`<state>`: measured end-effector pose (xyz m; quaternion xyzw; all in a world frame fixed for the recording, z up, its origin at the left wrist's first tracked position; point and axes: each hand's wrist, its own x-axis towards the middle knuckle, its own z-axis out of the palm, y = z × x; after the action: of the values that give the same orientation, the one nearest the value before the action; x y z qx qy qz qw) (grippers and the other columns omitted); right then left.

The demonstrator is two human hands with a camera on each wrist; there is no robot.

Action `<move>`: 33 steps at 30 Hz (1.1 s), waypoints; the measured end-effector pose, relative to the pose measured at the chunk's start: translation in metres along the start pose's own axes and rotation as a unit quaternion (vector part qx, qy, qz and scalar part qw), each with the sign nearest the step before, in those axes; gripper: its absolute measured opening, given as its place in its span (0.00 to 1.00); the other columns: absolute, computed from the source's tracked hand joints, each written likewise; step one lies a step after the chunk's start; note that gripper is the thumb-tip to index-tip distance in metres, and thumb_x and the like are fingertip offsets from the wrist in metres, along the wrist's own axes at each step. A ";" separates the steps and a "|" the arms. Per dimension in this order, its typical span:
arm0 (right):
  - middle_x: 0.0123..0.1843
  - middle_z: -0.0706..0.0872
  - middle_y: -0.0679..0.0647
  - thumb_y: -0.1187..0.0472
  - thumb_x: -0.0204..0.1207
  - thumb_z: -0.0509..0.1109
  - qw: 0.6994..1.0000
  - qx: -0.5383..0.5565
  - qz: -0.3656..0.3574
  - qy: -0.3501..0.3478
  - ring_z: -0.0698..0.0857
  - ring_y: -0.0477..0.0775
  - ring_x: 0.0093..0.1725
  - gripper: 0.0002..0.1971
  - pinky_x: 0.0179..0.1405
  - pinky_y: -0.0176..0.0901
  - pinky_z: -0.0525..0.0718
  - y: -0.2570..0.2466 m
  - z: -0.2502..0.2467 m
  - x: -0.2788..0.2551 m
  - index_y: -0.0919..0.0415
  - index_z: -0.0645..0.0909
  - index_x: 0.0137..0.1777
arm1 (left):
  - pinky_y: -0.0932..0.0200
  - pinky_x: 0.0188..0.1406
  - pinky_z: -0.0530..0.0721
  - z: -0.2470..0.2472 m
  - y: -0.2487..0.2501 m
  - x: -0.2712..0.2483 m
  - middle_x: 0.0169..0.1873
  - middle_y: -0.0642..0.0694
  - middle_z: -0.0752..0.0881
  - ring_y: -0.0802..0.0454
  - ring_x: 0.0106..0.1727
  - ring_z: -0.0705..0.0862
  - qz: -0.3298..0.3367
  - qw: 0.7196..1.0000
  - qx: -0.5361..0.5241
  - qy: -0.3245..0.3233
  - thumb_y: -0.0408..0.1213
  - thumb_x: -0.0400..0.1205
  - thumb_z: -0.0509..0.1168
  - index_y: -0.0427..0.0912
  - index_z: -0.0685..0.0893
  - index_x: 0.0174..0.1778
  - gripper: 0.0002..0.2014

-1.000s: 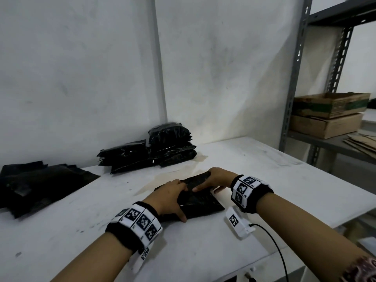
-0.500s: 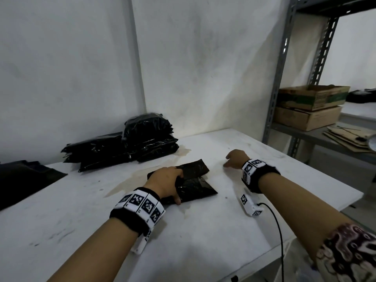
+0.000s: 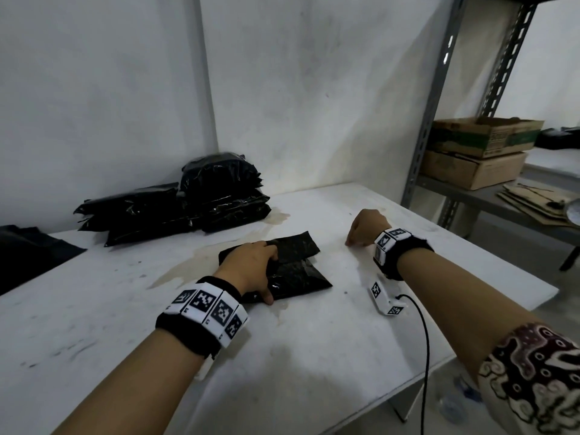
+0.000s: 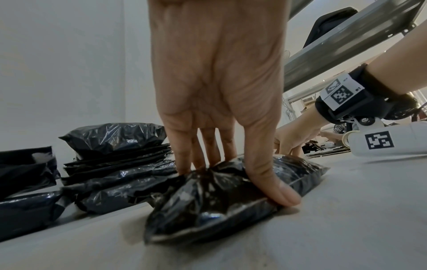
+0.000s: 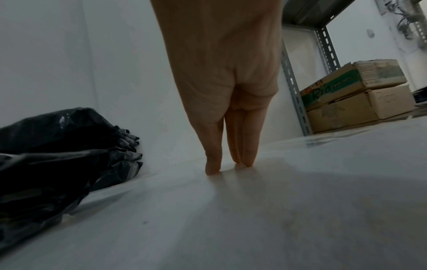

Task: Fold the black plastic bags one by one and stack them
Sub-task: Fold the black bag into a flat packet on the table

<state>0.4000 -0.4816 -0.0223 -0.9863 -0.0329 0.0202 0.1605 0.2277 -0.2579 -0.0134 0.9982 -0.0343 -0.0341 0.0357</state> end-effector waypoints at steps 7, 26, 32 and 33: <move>0.47 0.92 0.61 0.62 0.61 0.85 0.999 0.016 -0.039 -0.021 0.90 0.60 0.46 0.13 0.52 0.52 0.89 0.004 -0.002 -0.003 0.64 0.92 0.45 | 0.61 0.48 0.70 -0.001 0.001 -0.001 0.64 0.49 0.77 0.48 0.63 0.77 -0.002 1.000 0.000 -0.006 0.46 0.61 0.83 0.48 0.74 0.68 0.40; 0.32 0.90 0.53 0.79 0.67 0.66 0.978 -0.088 -0.166 -0.091 0.91 0.52 0.34 0.13 0.32 0.40 0.89 -0.001 -0.015 -0.005 0.65 0.91 0.39 | 0.60 0.48 0.70 -0.003 -0.002 -0.002 0.64 0.50 0.77 0.49 0.64 0.76 0.001 1.000 -0.021 -0.011 0.47 0.61 0.83 0.48 0.74 0.68 0.39; 0.38 0.91 0.57 0.76 0.67 0.67 0.963 -0.122 -0.217 -0.105 0.91 0.58 0.38 0.12 0.41 0.49 0.91 0.006 -0.017 0.001 0.63 0.90 0.39 | 0.59 0.50 0.73 -0.003 -0.004 -0.002 0.63 0.50 0.77 0.49 0.63 0.76 0.004 0.999 -0.033 -0.012 0.47 0.61 0.83 0.48 0.74 0.67 0.40; 0.37 0.91 0.56 0.75 0.67 0.68 0.960 -0.131 -0.222 -0.106 0.91 0.58 0.38 0.11 0.41 0.49 0.91 0.006 -0.017 0.001 0.62 0.90 0.39 | 0.58 0.52 0.75 -0.004 -0.004 -0.002 0.63 0.50 0.77 0.49 0.63 0.76 0.003 0.999 -0.034 -0.013 0.47 0.60 0.83 0.48 0.74 0.67 0.40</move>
<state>0.4025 -0.4929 -0.0083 -0.9587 -0.2705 0.0838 0.0260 0.2262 -0.2536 -0.0100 0.9958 -0.0364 -0.0480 0.0694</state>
